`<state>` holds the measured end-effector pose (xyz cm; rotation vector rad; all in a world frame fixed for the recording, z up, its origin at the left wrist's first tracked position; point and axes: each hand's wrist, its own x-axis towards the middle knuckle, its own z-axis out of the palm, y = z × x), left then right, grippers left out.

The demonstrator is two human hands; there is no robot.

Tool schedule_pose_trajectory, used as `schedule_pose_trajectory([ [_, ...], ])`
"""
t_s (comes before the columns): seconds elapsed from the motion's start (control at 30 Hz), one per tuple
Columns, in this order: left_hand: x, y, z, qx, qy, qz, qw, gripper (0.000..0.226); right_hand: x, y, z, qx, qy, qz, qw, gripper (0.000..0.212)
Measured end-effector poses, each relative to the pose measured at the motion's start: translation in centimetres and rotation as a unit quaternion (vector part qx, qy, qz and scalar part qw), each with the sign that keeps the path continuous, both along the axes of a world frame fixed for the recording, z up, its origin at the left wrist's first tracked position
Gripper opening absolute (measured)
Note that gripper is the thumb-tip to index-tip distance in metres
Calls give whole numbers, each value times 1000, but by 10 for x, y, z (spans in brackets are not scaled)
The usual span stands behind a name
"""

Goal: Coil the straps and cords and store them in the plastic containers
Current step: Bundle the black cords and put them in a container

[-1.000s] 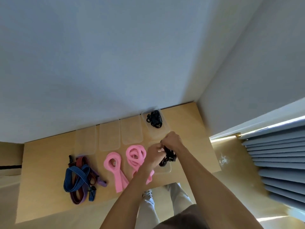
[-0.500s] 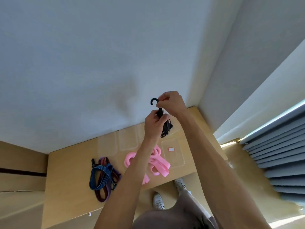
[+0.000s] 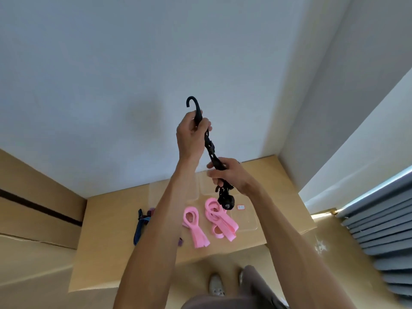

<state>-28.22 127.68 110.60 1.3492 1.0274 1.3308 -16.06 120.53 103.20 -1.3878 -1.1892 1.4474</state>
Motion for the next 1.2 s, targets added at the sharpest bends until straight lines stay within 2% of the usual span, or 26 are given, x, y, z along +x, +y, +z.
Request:
schedule_pose_trajectory([
  [0.1,5,0,17,37,-10,4,999,12,3,1,-11,24,-63,6,998,7],
  [0.2,13,-5,25,52,-30,17,998,12,14,1,-15,-8,-101,31,994,9],
  [0.33,18,-13,30,54,-53,93,993,11,39,-8,-12,-56,-20,70,996,32],
  [0.43,12,-15,24,47,-77,210,974,3,58,-15,-11,-75,85,75,991,38],
  [0.47,9,-15,19,40,-63,253,965,2,64,-16,-10,-77,125,61,987,38],
  [0.53,6,-17,2,6,31,306,952,5,71,-16,-6,-57,154,26,986,37],
  [0.6,7,-21,-19,-71,150,272,948,11,73,-13,1,-17,152,-8,988,32],
  [0.63,9,-24,-28,-118,179,240,947,18,72,-11,6,3,149,-27,989,30],
  [0.7,15,-32,-40,-176,184,190,948,29,70,-4,17,43,119,-65,990,31],
  [0.8,28,-41,-44,-155,115,91,977,32,65,6,31,88,70,-101,989,35],
  [0.87,33,-43,-36,-134,67,1,989,44,60,11,36,98,61,-92,989,33],
  [0.97,25,-36,-26,-97,96,-88,987,59,51,15,39,117,32,-82,989,45],
  [1.1,10,-25,-23,-114,89,-118,982,31,41,23,33,136,13,-98,986,50],
  [1.2,1,-15,-27,-65,223,-113,966,22,32,27,25,138,22,-114,984,50],
])
